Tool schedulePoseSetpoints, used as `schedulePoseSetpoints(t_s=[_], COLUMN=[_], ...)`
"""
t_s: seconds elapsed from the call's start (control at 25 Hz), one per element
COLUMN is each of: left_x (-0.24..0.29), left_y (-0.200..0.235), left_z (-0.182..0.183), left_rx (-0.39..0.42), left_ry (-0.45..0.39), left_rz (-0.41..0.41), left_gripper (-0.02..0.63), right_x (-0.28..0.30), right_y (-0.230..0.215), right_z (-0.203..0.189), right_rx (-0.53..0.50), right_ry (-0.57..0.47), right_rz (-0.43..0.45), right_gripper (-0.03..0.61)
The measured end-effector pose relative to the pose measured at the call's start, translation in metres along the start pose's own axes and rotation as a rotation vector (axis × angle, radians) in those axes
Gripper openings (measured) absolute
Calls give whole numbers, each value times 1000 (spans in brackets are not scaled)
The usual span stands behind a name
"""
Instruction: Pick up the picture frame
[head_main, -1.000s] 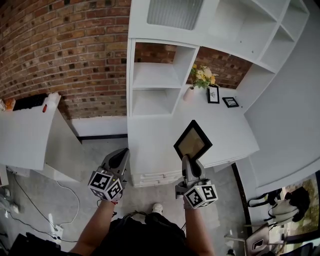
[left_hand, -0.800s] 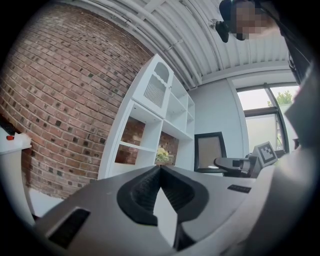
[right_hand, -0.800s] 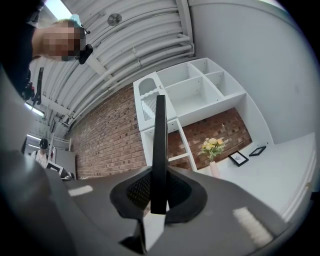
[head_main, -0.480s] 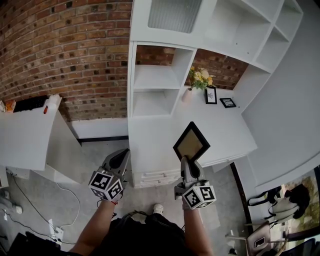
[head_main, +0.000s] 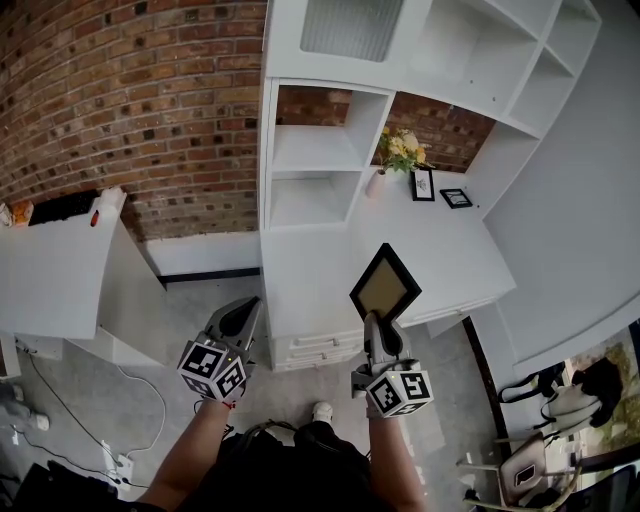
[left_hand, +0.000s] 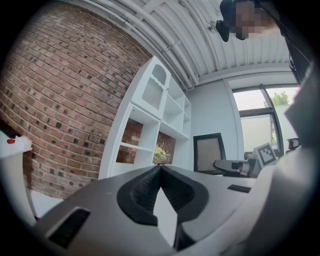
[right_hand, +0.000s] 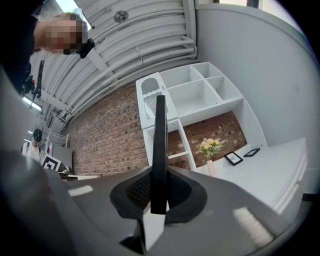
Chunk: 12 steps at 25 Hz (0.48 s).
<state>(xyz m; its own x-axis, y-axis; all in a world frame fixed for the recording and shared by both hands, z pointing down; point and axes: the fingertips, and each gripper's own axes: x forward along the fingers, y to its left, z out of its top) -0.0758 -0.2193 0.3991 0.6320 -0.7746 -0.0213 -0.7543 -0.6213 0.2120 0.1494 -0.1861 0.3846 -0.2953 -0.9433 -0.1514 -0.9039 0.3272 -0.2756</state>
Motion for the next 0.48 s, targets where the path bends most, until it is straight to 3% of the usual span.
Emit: schedulePoseSetpoints(t_s=[0.48], left_x=[-11], left_y=[-2], left_z=[0], left_rx=[10], left_ry=[8], left_rz=[-36], left_gripper=[-2], right_x=[-10], right_y=[6], right_z=[-1], right_rx=[-8], right_ry=[-9], right_rz=[-38], right_gripper=[34])
